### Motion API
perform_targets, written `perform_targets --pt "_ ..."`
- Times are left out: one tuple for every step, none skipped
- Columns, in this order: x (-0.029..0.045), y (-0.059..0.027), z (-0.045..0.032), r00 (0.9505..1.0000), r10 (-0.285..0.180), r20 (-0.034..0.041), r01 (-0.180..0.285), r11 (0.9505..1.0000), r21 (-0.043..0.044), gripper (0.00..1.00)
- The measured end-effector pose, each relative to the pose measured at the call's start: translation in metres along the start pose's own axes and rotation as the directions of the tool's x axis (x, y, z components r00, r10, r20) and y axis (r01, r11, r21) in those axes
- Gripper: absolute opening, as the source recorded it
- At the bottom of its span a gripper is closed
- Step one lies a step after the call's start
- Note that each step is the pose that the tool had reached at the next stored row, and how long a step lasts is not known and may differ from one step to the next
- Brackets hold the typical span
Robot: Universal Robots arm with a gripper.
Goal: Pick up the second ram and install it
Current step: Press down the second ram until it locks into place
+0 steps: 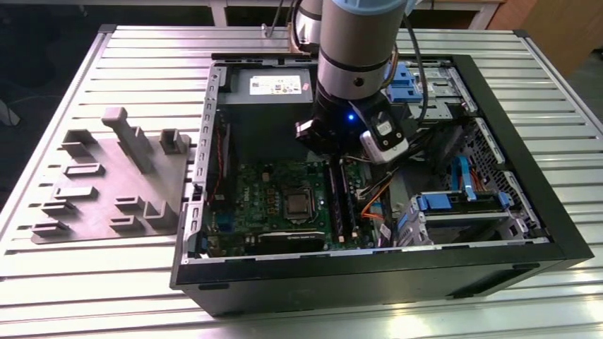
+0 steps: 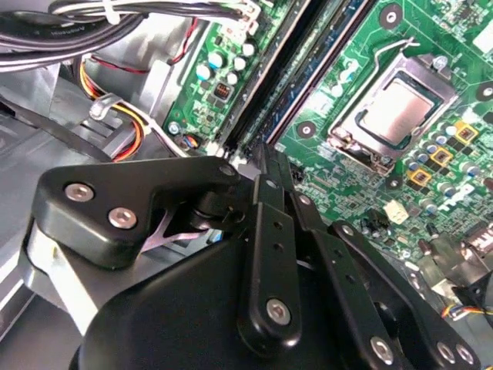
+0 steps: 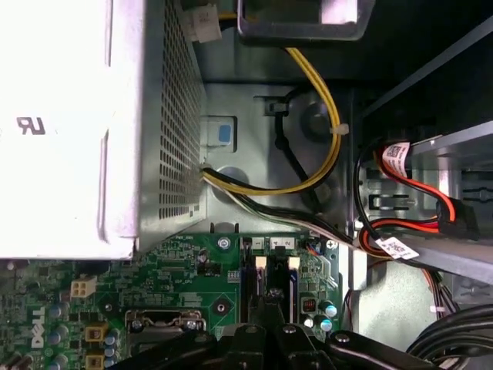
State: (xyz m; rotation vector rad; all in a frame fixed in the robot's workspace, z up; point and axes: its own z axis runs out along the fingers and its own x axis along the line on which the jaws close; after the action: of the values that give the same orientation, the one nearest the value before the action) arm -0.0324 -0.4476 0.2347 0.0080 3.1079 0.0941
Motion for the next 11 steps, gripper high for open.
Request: perform_targets --pt "0.0000 -0.0014 -0.0001 1.0000 0.000 -0.0001 0.000 1.0000 0.0001 0.10" --pt "0.0000 -0.0034 -0.0002 1.0000 0.000 0.0000 0.000 1.0000 0.0001 0.10" --pt "0.0000 -0.0061 -0.0003 1.0000 0.000 0.0000 0.000 1.0000 0.0007 0.10" --pt "-0.0001 -0.0090 -0.0004 1.0000 0.000 0.0001 0.000 1.0000 0.0018 0.10" --pt "-0.0001 -0.0119 -0.0005 1.0000 0.000 0.0001 0.000 1.0000 0.0028 0.10" --pt "-0.0001 -0.0148 -0.0006 1.0000 0.000 0.0001 0.000 1.0000 0.0038 0.10" --pt "-0.0001 -0.0179 -0.0009 1.0000 0.000 0.0001 0.000 1.0000 0.0052 0.10" --pt "-0.0001 -0.0208 -0.0010 1.0000 0.000 0.0001 0.000 1.0000 0.0061 0.10" --pt "-0.0001 -0.0237 -0.0012 1.0000 0.000 0.0001 0.000 1.0000 0.0070 0.10" --pt "-0.0002 -0.0266 -0.0013 1.0000 0.000 0.0002 0.000 1.0000 0.0078 0.10" --pt "-0.0002 -0.0295 -0.0014 1.0000 0.000 0.0001 0.000 1.0000 0.0087 0.10"
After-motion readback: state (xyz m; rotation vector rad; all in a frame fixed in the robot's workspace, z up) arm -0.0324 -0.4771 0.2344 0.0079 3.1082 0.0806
